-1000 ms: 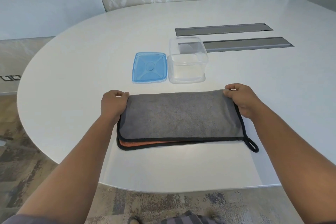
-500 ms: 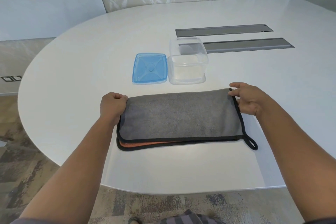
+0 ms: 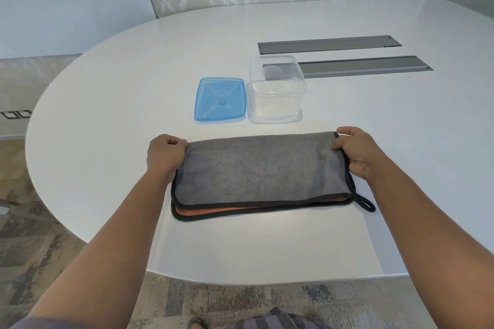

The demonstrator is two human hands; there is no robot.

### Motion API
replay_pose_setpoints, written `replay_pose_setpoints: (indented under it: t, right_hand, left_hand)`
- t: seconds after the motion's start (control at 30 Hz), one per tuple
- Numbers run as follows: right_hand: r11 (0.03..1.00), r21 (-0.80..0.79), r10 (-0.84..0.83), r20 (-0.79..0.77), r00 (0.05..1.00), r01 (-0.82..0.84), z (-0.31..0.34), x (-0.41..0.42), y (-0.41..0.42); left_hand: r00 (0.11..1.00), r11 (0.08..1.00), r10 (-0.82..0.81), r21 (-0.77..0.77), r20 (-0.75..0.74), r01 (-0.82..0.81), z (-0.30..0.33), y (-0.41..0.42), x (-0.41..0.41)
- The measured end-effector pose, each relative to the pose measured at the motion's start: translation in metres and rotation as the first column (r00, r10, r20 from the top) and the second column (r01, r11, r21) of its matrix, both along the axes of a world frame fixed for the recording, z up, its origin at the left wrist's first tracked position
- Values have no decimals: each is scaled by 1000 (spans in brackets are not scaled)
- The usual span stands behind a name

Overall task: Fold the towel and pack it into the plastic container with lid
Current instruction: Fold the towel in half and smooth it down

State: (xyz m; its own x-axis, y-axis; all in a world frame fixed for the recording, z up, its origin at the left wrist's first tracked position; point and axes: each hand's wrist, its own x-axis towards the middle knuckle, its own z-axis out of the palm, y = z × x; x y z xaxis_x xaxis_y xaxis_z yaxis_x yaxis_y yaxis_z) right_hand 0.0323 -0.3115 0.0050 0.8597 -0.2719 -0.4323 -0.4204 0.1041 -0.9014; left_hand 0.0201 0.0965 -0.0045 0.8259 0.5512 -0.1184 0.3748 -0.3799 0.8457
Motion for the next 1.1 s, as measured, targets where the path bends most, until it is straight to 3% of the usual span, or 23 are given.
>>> replay_pose_setpoints:
  t: [0.3,0.63,0.83,1.1]
  right_hand:
    - [917,-377,154,37,987,-129,0,-1,7]
    - [877,-443,208,1,978,-186,-8,8,5]
    - [862,-468,216,-14,976,-198,-9,10,4]
    - [851,-492,209,-5,978,-184,-9,7,8]
  left_hand:
    - [1000,1000,-21,23,1,21,2,-1,-2]
    - [1000,972,-1,-236,-11,-1,12,1,-7]
    - [981,967,-182,-193,-69,166,18,5,-12]
    - [860,878,-471,-204,-195,434,36,13,-37]
